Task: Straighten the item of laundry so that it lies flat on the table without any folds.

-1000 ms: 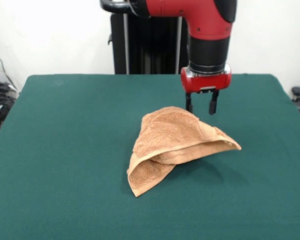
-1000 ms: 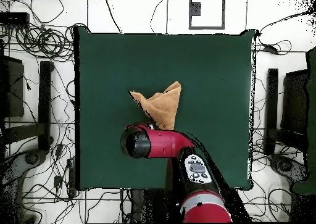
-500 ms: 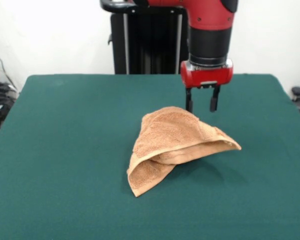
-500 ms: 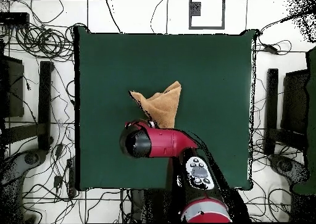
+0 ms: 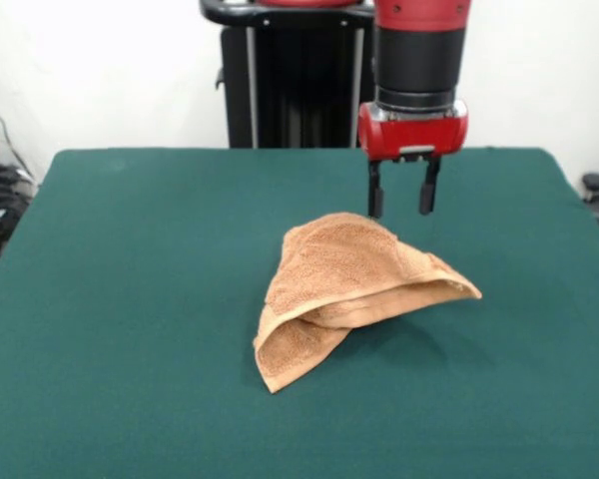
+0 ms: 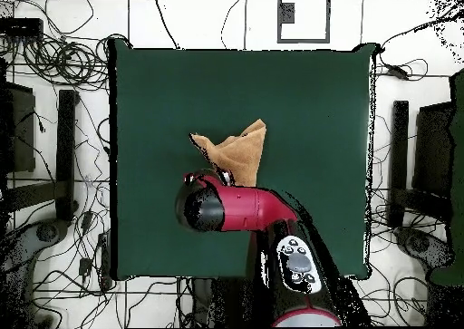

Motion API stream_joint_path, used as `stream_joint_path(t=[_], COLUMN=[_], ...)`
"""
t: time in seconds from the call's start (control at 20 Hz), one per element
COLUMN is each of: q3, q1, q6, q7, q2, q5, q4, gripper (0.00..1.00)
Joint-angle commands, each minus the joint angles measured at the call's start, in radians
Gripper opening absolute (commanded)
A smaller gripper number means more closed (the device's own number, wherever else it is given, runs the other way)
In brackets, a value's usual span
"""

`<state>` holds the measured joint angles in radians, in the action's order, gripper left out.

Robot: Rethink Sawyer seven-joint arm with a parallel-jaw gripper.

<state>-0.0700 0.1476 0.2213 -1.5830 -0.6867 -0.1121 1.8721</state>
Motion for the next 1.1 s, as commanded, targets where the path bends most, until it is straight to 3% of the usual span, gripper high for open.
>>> stream_joint_path(t=[0.05,0.5,0.9,1.1], q3=[-0.056,-0.042,-0.084,-0.045], q1=[-0.014,-0.034,0.005,-0.024], q6=[0.053,0.066,0.096,0.117], q7=[-0.133,-0.152,-0.142,-0.15], q2=[0.011,-0.006,-0.034,-0.054], q5=[0.009,0.022,0.041,0.035], q4=[0.017,0.014,0.046,0.043], gripper=[1.0,1.0,1.0,1.0])
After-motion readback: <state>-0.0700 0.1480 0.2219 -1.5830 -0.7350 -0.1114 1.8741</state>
